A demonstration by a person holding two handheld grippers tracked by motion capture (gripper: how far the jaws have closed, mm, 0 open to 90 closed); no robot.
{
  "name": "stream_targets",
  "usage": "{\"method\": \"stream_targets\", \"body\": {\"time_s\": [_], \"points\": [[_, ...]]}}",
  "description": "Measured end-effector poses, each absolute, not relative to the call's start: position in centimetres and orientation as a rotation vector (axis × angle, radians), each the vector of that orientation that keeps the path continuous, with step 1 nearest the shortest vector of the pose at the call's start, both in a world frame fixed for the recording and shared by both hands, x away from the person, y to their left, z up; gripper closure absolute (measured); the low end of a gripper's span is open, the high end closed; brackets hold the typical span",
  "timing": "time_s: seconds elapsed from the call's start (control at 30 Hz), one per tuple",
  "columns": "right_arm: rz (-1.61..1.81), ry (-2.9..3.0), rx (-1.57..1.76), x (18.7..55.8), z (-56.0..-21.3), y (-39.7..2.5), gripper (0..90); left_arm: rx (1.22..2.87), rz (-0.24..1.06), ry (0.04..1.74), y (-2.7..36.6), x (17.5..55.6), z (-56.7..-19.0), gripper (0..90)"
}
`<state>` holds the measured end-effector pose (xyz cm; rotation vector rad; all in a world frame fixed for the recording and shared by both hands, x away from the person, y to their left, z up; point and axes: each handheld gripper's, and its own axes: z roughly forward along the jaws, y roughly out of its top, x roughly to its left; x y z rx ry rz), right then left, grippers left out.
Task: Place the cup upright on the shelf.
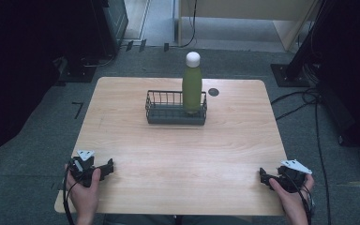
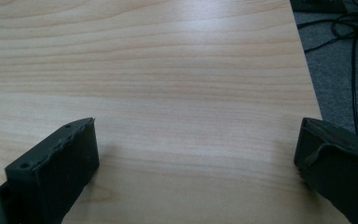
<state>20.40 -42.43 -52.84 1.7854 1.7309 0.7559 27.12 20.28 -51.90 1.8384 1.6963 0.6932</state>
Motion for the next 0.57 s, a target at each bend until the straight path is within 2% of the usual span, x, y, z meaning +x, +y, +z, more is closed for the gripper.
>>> {"method": "stream_targets", "body": {"time_s": [0.57], "points": [[0.766, 1.729, 1.779, 19.80, -52.85, -42.26, 1.2, 1.845, 0.690, 1.688, 20.16, 27.11, -51.90, 0.0]]}}
